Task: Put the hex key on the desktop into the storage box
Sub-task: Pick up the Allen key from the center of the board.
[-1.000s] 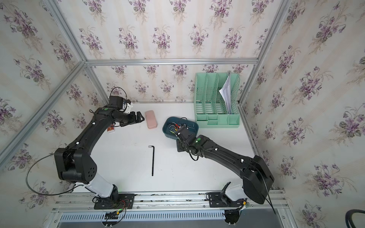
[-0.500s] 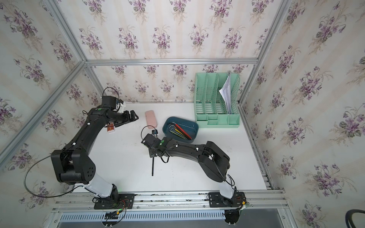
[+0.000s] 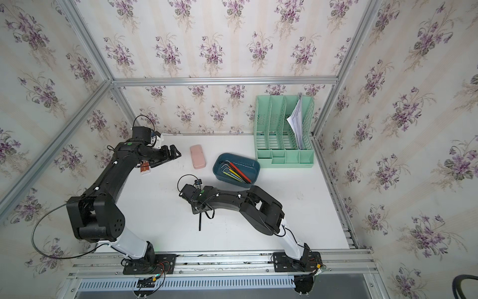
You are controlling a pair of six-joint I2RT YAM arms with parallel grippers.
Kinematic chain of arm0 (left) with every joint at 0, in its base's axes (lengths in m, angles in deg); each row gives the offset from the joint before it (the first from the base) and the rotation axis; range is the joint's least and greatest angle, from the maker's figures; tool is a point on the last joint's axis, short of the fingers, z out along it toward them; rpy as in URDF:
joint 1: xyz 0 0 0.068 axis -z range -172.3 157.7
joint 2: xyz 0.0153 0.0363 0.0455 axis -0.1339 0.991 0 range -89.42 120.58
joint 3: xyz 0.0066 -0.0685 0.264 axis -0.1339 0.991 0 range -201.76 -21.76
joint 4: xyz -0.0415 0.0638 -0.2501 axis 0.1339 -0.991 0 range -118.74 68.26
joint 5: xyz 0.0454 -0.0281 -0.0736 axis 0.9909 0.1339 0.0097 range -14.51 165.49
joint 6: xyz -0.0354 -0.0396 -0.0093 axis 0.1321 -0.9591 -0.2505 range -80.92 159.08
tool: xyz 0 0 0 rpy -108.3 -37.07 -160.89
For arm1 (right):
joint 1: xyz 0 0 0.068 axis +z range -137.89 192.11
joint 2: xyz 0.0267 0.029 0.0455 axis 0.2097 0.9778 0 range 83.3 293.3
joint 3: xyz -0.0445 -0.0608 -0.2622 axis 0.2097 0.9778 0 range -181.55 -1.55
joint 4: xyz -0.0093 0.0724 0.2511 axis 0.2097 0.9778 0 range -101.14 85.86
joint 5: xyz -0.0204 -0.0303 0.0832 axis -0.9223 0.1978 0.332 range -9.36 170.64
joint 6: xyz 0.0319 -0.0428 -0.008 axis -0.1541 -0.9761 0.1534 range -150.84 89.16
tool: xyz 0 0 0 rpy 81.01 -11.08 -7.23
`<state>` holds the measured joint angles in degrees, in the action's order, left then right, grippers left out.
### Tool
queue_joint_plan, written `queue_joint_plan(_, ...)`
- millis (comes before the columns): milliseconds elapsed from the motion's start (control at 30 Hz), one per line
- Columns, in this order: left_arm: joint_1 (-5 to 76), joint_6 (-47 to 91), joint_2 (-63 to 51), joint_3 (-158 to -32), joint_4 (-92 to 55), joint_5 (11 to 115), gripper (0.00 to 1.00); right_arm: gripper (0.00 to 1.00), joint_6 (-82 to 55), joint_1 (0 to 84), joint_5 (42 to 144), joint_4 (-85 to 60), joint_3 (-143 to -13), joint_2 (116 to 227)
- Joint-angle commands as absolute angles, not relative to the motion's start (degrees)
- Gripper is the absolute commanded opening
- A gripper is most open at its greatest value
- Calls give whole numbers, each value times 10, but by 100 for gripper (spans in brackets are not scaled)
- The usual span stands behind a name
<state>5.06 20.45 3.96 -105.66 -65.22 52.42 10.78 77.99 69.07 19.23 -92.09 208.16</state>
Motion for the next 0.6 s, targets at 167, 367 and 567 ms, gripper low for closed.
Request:
queue_joint_plan(167,50,196,43,-1053,-641,507,99,58,131,761,662,197,-801,2021)
queue_joint_plan(367,50,194,45,-1053,-640,498,99,57,137,735,648,194,-678,1933)
queue_joint_plan(567,50,192,43,-1049,-638,494,99,57,135,724,634,208,-634,1885)
